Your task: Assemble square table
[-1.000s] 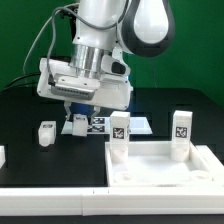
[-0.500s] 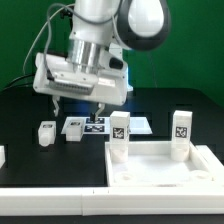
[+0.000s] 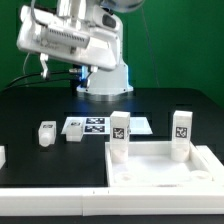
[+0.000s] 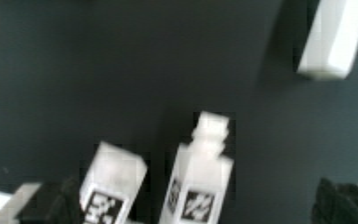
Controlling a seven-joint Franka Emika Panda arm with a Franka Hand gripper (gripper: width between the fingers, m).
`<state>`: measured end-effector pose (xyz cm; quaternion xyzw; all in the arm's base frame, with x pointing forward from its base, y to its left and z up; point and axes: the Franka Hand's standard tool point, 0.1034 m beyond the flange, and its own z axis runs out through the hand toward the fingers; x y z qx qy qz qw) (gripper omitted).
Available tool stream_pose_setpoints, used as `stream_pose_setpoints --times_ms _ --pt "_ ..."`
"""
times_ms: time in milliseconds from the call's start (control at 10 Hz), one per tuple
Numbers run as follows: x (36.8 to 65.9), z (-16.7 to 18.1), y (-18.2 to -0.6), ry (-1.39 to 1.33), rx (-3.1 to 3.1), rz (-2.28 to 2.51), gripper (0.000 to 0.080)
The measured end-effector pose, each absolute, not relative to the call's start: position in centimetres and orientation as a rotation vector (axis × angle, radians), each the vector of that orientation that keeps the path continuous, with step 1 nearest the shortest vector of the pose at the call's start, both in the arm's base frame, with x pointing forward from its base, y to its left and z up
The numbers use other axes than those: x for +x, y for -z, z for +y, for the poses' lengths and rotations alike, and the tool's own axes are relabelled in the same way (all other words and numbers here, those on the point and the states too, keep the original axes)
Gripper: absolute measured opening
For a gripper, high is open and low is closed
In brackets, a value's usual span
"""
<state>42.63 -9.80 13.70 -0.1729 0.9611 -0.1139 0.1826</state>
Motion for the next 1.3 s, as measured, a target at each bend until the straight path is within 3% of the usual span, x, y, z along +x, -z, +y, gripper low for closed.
stream_pose_setpoints --times_ms 400,500,800,1300 --pt "47.5 -10.4 -20.9 0.348 -0.666 2.496 0.0649" --pt "48.2 -10.3 -21.7 0.378 -0.711 2.47 0.0649" --pt "47.8 -10.4 -21.1 0.374 -0.712 2.486 0.0649" --pt "49.7 -10.2 -21.4 0.373 -0.714 2.468 0.0649"
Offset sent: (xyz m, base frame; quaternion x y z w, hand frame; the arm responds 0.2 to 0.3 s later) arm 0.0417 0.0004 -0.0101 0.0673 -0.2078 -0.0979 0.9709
